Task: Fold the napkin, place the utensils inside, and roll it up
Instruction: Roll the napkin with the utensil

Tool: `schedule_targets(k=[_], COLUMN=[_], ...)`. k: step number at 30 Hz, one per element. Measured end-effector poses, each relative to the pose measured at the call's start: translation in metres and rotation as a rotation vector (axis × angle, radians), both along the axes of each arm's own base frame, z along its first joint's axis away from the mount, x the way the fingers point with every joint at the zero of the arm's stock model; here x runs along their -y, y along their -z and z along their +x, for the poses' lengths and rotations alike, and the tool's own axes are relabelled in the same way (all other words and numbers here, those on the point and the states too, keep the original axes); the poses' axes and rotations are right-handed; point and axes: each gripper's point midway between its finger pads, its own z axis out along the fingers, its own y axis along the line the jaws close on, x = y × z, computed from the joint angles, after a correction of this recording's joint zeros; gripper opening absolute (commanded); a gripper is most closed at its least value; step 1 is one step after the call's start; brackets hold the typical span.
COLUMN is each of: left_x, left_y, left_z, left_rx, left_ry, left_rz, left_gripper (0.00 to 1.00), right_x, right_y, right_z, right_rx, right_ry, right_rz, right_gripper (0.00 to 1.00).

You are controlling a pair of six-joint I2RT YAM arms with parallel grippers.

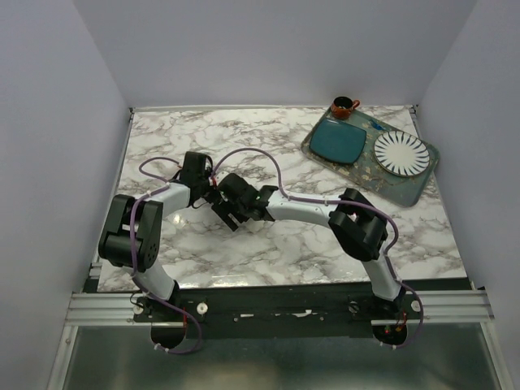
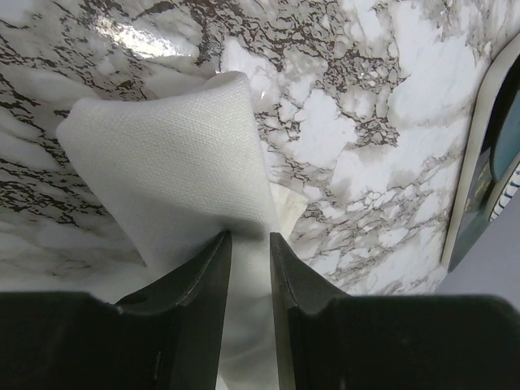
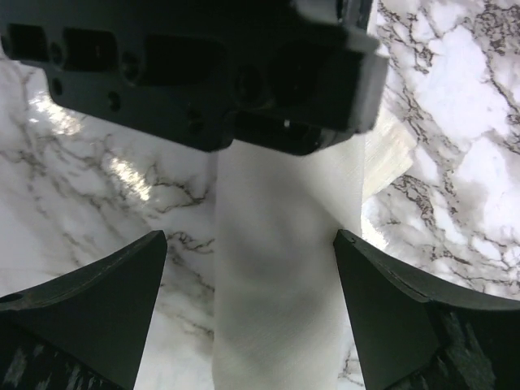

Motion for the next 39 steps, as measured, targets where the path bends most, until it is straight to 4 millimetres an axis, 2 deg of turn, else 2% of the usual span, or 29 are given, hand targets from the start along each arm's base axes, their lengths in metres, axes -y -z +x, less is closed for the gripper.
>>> schedule_targets(k=[4,6,8,11,12,16,21,24,28,34,39], left_x=[0.002,0.003,0.003,0.003,0.002,-0.001,-0.014,-0.034,-0.056,-0.058,-0.055], left_y=[0.002,0.002,0.002,0.001,0.001,-0.002,-0.013,-0.022,-0.035,-0.037,-0.026], left_z=[0.002,0.002,0.002,0.002,0.002,0.003,-0.001,-0.002,-0.004,-0.017,-0.029], left_rx=[-0.009,-0.012,-0.013,-0.017,-0.018,-0.018,-0.01,0.002,0.019,-0.01,-0.044], left_ry=[0.003,0.005,0.006,0.011,0.015,0.033,0.038,0.011,-0.022,-0.02,-0.027], left_rz=[-0.011,-0.014,-0.014,-0.009,-0.005,0.016,0.045,0.086,0.132,0.141,0.121], left_gripper=[0.36,0.36,0.37,0.4,0.43,0.52,0.61,0.66,0.73,0.75,0.77], right_x=[0.002,0.002,0.003,0.006,0.006,0.005,0.001,-0.006,-0.002,0.004,0.006], right_y=[0.011,0.009,0.008,0.009,0.009,0.011,0.014,0.008,0.01,0.007,0.005], right_z=[0.008,0.012,0.016,0.021,0.022,0.02,0.021,0.019,0.023,0.027,0.026], right_rx=[0.059,0.098,0.128,0.156,0.158,0.148,0.095,0.021,-0.103,-0.286,-0.41], right_ry=[0.012,0.018,0.023,0.03,0.031,0.031,0.03,0.024,0.04,0.067,0.077], right_rz=[-0.047,-0.061,-0.074,-0.092,-0.092,-0.079,-0.019,0.069,0.152,0.274,0.349], right_gripper=[0.86,0.8,0.68,0.61,0.55,0.47,0.45,0.44,0.43,0.42,0.42])
